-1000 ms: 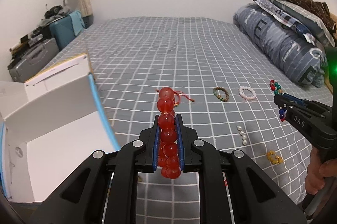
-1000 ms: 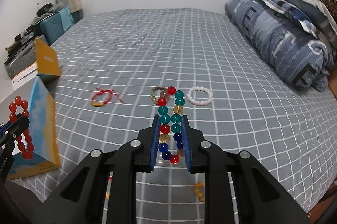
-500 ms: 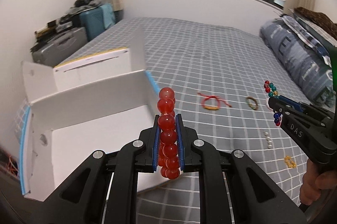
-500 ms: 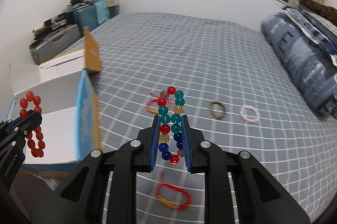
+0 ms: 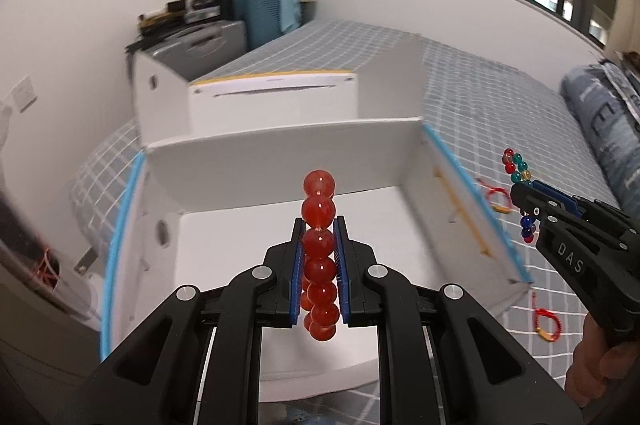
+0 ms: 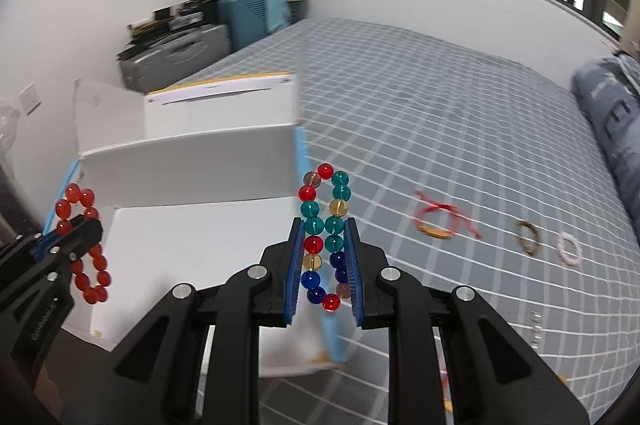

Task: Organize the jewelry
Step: 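Carry both held bracelets up and over to the white box, then open both tools to drop the bracelets into the white box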

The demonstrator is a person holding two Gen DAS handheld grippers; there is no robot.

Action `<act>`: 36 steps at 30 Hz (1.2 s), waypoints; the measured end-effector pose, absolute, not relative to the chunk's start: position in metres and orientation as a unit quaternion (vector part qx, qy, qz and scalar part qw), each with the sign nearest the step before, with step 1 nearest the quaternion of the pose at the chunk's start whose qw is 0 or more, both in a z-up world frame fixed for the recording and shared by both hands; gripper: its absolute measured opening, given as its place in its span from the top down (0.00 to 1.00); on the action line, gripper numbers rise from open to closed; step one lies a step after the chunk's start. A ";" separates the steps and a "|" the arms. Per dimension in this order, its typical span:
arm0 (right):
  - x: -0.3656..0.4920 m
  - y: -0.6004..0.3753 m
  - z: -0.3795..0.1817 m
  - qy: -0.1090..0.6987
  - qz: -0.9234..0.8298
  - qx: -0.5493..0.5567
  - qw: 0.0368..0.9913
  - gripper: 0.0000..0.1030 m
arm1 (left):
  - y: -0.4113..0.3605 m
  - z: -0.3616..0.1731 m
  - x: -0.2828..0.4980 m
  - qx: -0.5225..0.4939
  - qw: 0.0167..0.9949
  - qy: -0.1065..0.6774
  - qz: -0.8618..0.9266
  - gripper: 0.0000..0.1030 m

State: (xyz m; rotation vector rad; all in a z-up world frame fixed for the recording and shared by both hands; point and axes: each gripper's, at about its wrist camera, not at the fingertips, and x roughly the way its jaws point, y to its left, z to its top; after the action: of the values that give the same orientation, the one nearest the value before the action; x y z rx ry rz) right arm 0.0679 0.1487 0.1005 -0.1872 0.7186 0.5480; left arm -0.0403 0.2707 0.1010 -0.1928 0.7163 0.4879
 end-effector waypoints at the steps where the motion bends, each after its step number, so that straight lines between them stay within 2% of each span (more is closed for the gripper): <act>1: 0.065 0.161 0.099 0.347 0.274 -0.094 0.892 0.82 | 0.278 0.099 -0.043 -0.097 0.901 0.347 0.242 0.87; 15: 0.061 0.243 0.057 0.394 0.317 -0.134 0.852 0.82 | 0.337 0.070 -0.055 -0.124 0.868 0.388 0.283 0.87; 19: 0.065 0.251 0.045 0.420 0.311 -0.144 0.840 0.82 | 0.345 0.063 -0.053 -0.137 0.861 0.401 0.282 0.92; 27: 0.069 0.251 0.036 0.444 0.307 -0.143 0.830 0.81 | 0.350 0.060 -0.050 -0.135 0.855 0.407 0.291 0.91; 30: 0.071 0.252 0.036 0.450 0.307 -0.140 0.827 0.78 | 0.348 0.059 -0.048 -0.132 0.853 0.413 0.292 0.89; 31: 0.071 0.251 0.037 0.447 0.304 -0.140 0.829 0.72 | 0.349 0.059 -0.048 -0.134 0.852 0.414 0.292 0.89; 34: 0.072 0.250 0.041 0.440 0.305 -0.135 0.834 0.56 | 0.349 0.059 -0.047 -0.133 0.849 0.417 0.297 0.78; 36: 0.070 0.249 0.046 0.433 0.307 -0.133 0.837 0.47 | 0.350 0.061 -0.049 -0.135 0.849 0.412 0.301 0.59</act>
State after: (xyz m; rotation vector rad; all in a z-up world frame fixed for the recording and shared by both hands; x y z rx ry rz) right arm 0.0698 0.2492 0.0463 -0.2805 0.9172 0.6489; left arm -0.0494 0.3499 0.0611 -0.2845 0.8684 0.6349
